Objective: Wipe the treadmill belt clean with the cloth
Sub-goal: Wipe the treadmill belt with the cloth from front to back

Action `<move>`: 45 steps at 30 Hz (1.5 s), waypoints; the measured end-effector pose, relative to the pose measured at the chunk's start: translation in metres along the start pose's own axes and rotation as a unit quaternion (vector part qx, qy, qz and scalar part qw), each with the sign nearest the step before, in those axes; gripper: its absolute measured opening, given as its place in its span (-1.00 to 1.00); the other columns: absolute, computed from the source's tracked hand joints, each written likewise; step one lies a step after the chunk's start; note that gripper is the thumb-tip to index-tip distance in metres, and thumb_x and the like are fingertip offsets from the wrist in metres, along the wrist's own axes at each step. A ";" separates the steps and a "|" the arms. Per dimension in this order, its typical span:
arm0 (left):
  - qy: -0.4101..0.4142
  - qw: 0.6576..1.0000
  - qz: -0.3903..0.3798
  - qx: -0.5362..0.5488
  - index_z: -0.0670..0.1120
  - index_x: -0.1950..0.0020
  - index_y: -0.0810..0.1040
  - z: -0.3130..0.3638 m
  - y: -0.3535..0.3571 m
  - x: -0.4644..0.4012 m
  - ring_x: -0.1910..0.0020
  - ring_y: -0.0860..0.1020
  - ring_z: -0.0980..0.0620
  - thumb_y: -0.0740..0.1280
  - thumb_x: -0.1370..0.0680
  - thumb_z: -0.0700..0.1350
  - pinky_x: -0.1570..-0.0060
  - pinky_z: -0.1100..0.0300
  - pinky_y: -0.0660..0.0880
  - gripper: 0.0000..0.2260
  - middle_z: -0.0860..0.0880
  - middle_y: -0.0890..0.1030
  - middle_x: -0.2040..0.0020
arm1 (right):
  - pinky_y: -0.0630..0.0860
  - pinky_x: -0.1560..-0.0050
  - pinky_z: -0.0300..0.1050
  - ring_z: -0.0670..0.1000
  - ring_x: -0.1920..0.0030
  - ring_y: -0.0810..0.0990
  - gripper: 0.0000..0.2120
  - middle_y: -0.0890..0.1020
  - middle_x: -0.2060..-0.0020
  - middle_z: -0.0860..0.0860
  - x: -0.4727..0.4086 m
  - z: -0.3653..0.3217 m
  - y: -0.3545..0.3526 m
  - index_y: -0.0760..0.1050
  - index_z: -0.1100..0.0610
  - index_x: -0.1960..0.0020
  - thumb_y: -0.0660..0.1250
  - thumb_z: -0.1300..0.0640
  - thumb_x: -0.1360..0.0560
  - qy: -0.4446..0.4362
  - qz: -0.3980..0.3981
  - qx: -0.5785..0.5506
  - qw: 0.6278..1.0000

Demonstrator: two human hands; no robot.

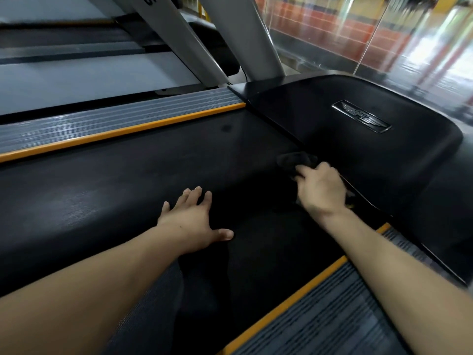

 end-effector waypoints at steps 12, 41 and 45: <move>0.004 1.000 0.009 0.004 0.08 -0.66 -0.06 0.000 -0.002 0.000 -0.64 -0.16 -0.03 0.29 -0.40 0.51 -0.57 -0.24 -0.05 0.00 0.02 -0.12 -0.67 | 0.49 -0.25 0.07 0.15 -0.33 0.45 -0.71 0.48 -0.33 0.11 0.071 -0.096 -0.003 0.60 0.06 -0.19 0.42 0.05 -0.48 -0.226 0.003 -0.101 0.969; 0.009 1.000 -0.008 0.004 0.07 -0.66 -0.16 -0.001 0.003 -0.003 -0.63 -0.24 -0.05 0.24 -0.45 0.50 -0.58 -0.24 -0.13 0.00 0.02 -0.20 -0.67 | 0.35 -0.36 -0.18 0.05 -0.31 0.55 -0.69 0.61 -0.27 0.01 0.001 0.016 0.002 0.61 0.02 -0.25 0.38 0.18 -0.52 0.014 -0.028 -0.197 0.980; 0.012 1.000 -0.002 0.009 0.06 -0.67 -0.14 -0.001 0.003 0.000 -0.63 -0.24 -0.02 0.25 -0.45 0.49 -0.58 -0.21 -0.15 -0.01 0.02 -0.20 -0.67 | 0.39 -0.36 -0.22 -0.02 -0.27 0.58 -0.64 0.63 -0.24 0.01 0.065 -0.066 -0.003 0.65 0.04 -0.20 0.45 0.26 -0.43 -0.149 -0.061 -0.227 0.961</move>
Point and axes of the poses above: each hand's wrist, its own x-axis away from the middle knuckle, its own y-axis out of the palm, z = x × y, the point moved 5 cm from there along -x, towards the middle knuckle
